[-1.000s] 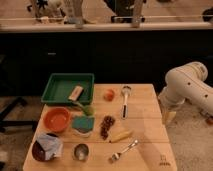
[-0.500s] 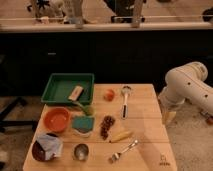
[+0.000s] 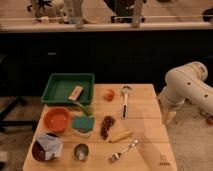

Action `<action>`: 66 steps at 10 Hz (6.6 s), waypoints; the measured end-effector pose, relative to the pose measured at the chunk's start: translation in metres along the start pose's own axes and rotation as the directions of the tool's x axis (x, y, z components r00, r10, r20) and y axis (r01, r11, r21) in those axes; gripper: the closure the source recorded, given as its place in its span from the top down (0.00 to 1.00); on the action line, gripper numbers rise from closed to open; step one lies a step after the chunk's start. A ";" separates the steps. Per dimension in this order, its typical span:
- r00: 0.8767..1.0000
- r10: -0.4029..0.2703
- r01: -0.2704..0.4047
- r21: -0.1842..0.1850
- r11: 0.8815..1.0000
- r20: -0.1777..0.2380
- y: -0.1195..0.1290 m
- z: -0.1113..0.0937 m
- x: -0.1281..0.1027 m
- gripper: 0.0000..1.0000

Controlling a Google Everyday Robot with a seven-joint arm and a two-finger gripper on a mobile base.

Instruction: Place grapes in tray

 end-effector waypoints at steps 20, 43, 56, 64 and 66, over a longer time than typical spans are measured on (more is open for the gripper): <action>1.000 0.000 0.000 0.000 1.000 0.000 0.000 0.000 0.000 0.80; 0.753 -0.647 0.651 0.003 0.759 0.119 0.014 0.023 -0.164 0.80; 0.518 -0.823 0.850 -0.031 0.526 0.233 0.019 0.084 -0.263 0.80; 0.519 -0.822 0.844 0.014 0.536 0.233 0.031 0.117 -0.265 0.80; 0.492 -0.836 0.859 0.020 0.511 0.245 0.030 0.123 -0.273 0.80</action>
